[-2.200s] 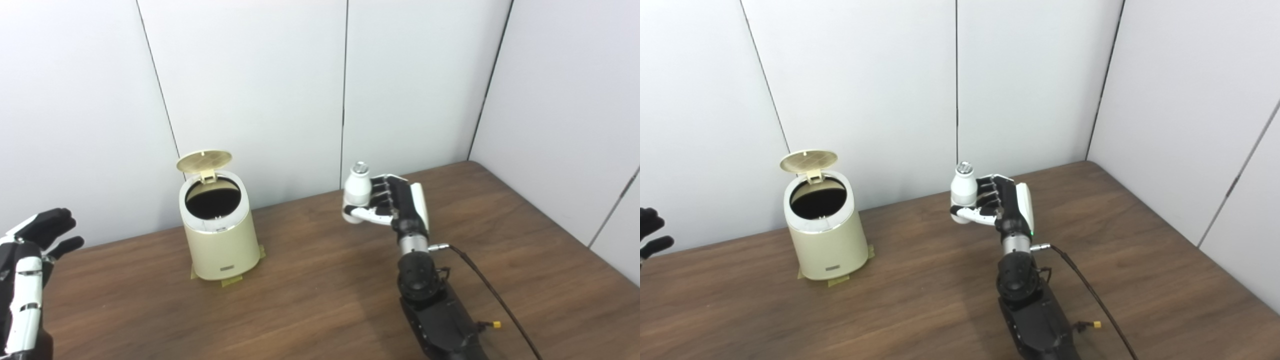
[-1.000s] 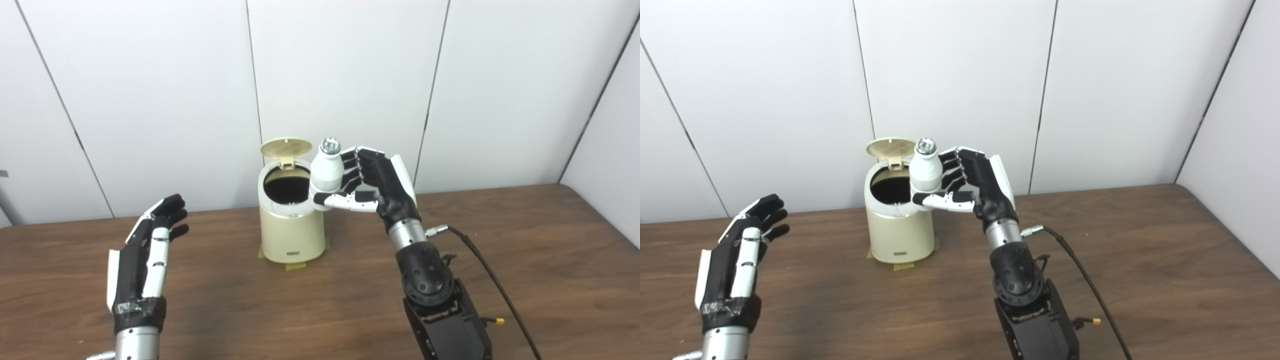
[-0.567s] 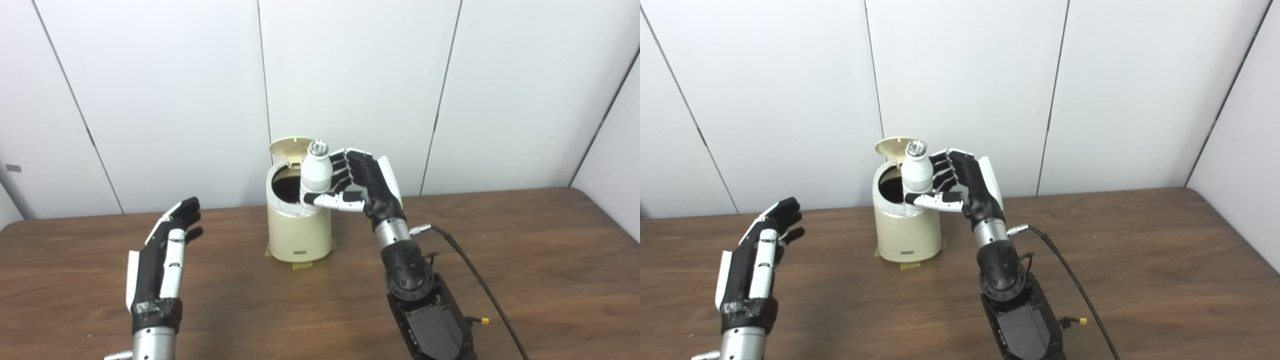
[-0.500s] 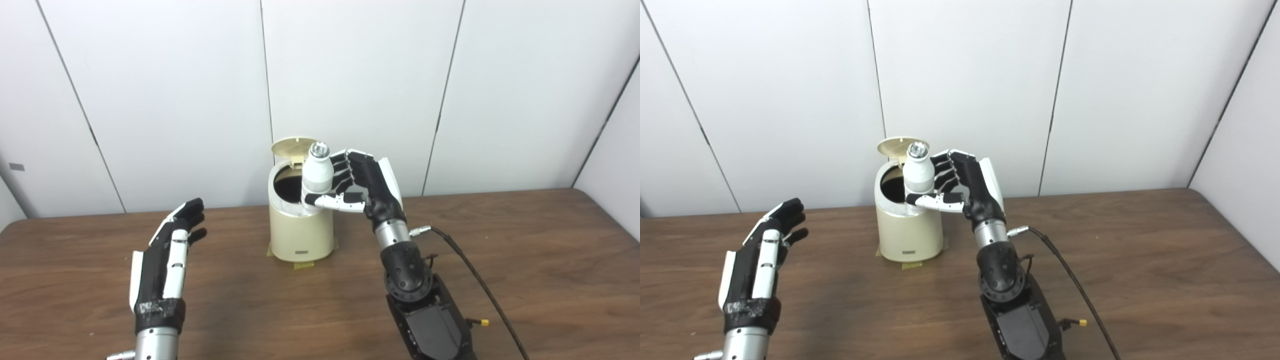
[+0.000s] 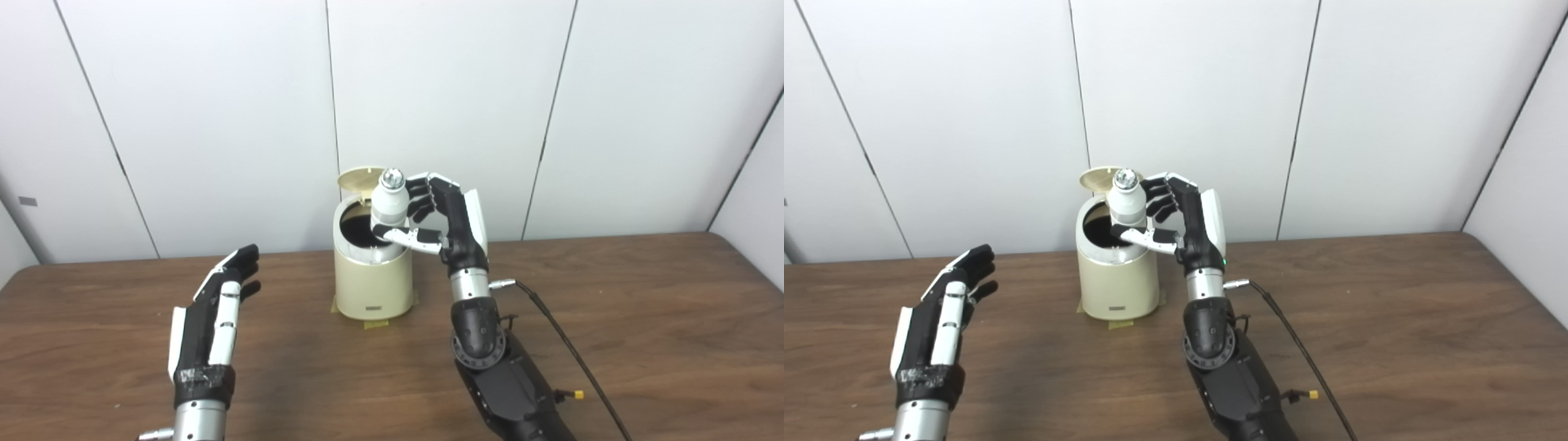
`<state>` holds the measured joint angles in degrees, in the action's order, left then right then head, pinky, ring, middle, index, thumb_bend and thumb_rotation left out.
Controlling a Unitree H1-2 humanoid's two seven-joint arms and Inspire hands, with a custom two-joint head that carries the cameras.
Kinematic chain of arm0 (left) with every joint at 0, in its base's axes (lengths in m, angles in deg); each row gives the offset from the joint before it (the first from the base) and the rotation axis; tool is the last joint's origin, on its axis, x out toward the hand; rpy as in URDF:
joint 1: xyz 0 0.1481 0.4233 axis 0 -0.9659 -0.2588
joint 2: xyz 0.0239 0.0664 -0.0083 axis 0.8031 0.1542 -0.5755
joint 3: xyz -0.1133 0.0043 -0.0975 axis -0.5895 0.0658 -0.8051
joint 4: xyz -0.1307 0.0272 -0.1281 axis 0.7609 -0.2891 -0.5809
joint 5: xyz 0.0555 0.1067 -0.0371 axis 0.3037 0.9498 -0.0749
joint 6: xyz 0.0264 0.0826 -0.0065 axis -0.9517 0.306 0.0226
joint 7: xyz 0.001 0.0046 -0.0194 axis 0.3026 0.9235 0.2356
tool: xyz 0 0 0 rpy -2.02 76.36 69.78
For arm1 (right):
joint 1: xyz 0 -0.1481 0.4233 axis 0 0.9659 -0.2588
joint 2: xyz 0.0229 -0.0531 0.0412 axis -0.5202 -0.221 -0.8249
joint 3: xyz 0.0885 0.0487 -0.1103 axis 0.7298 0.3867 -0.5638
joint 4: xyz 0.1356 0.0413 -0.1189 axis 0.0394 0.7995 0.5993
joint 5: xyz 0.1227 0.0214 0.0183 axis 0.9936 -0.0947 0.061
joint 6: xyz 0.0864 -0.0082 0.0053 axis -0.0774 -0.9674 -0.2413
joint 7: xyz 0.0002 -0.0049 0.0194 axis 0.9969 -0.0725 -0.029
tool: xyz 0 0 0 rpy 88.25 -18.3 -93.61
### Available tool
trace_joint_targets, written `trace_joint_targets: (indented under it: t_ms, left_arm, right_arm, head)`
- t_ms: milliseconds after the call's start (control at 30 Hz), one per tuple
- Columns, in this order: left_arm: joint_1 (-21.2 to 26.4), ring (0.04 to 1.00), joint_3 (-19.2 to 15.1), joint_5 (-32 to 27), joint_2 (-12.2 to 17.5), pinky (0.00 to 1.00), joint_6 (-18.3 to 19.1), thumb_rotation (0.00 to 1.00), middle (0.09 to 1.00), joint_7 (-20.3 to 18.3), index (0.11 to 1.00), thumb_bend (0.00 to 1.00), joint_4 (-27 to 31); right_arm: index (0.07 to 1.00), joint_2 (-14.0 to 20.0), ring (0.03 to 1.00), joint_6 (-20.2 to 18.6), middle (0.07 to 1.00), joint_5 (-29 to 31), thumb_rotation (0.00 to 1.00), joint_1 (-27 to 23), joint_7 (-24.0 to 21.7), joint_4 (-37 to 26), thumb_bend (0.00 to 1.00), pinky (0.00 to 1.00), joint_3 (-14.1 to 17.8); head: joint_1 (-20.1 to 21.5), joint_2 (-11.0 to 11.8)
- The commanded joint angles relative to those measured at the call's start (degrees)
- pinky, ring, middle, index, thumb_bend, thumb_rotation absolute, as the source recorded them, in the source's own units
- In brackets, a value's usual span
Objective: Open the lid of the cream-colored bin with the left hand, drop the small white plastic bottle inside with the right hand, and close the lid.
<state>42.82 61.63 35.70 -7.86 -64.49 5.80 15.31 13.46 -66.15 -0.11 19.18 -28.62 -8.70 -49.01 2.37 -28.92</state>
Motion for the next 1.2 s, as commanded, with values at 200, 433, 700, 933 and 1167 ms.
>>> trace_joint_targets:
  t_ms: [200,433,700,933,1167]
  left_arm:
    - [1.4,0.856,0.5,0.6,-0.4,0.81,-1.3,0.82,0.842,0.2,0.813,0.35,2.0]
    - [1.4,0.856,0.6,0.5,-0.4,0.82,-1.0,0.82,0.843,0.2,0.811,0.35,2.5]
    - [1.5,0.852,0.6,0.5,-0.1,0.81,-1.2,0.82,0.845,0.0,0.814,0.33,2.5]
    - [1.5,0.851,0.6,0.5,0.0,0.81,-1.2,0.81,0.845,-0.1,0.812,0.32,2.6]
    - [1.5,0.849,0.5,0.3,-0.1,0.81,-1.3,0.80,0.844,-0.1,0.812,0.32,2.7]
  right_arm:
    - [0.525,-0.6,0.400,6.4,0.464,-1.4,0.00,-5.9,4.4,3.0,0.51,0.32,0.0]
    - [0.508,-0.3,0.418,8.0,0.489,-1.2,0.00,-5.3,4.4,5.4,0.52,0.35,-0.9]
    - [0.508,0.6,0.416,7.2,0.492,-2.1,0.00,-3.4,3.8,5.5,0.52,0.34,-1.9]
    - [0.519,1.2,0.400,6.6,0.478,-3.3,0.00,-2.3,3.8,6.0,0.52,0.33,-2.3]
    - [0.487,1.5,0.431,6.3,0.505,-2.6,0.00,-2.0,1.9,5.8,0.52,0.37,-2.3]
  head:
    - [-0.3,0.0]
    - [-0.4,-0.2]
    - [-0.4,-0.3]
    - [-0.4,-0.5]
    - [-0.4,-0.5]
